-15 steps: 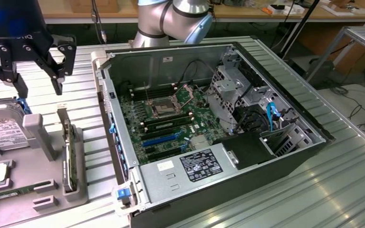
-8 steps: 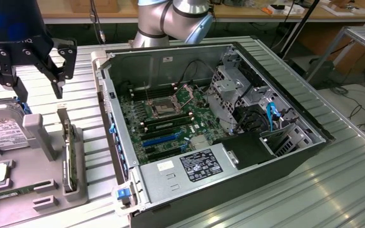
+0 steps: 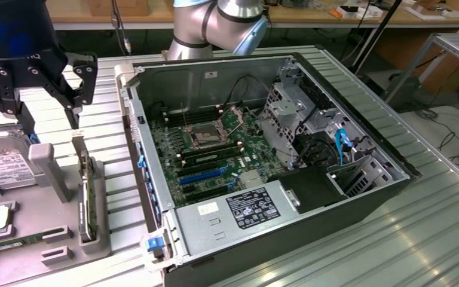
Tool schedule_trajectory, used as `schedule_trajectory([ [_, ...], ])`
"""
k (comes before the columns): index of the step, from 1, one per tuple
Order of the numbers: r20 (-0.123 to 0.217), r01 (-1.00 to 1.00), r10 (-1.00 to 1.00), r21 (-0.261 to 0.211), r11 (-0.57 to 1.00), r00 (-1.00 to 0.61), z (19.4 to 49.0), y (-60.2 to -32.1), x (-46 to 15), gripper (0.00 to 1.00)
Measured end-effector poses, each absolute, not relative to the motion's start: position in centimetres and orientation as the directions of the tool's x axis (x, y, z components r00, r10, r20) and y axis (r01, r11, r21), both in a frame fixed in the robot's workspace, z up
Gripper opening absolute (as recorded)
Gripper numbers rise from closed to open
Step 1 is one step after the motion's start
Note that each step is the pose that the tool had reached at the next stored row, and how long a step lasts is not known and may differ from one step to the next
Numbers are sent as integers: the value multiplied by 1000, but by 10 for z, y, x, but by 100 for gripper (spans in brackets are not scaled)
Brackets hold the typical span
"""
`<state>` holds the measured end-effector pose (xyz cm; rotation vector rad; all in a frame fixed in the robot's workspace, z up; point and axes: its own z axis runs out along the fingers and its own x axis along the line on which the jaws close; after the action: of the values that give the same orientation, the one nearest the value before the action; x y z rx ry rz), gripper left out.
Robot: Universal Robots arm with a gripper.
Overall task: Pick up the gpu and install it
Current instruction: 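Pick up the gpu and move the gpu toward the slot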
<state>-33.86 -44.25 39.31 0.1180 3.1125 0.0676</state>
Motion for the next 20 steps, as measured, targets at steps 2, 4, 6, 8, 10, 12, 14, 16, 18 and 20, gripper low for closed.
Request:
schedule_trajectory([
  [2, -24, 75, 76, 44, 996, -997, 393, -445, -339, 56],
  [4, -24, 75, 76, 44, 996, -997, 393, -447, -339, 56],
  [6, -25, 75, 76, 44, 996, -997, 393, -450, -339, 56],
  [8, -24, 75, 76, 44, 996, -997, 393, -451, -339, 56],
  [10, -24, 75, 76, 44, 996, -997, 393, -453, -339, 56],
  [12, -24, 75, 76, 44, 996, -997, 393, -455, -339, 56],
  [14, -24, 75, 76, 44, 996, -997, 393, -457, -339, 56],
  [16, -24, 75, 76, 44, 996, -997, 393, -459, -339, 56],
  [18, -24, 75, 76, 44, 996, -997, 393, -462, -339, 56],
  [20, -24, 75, 76, 44, 996, -997, 393, -464, -339, 56],
])
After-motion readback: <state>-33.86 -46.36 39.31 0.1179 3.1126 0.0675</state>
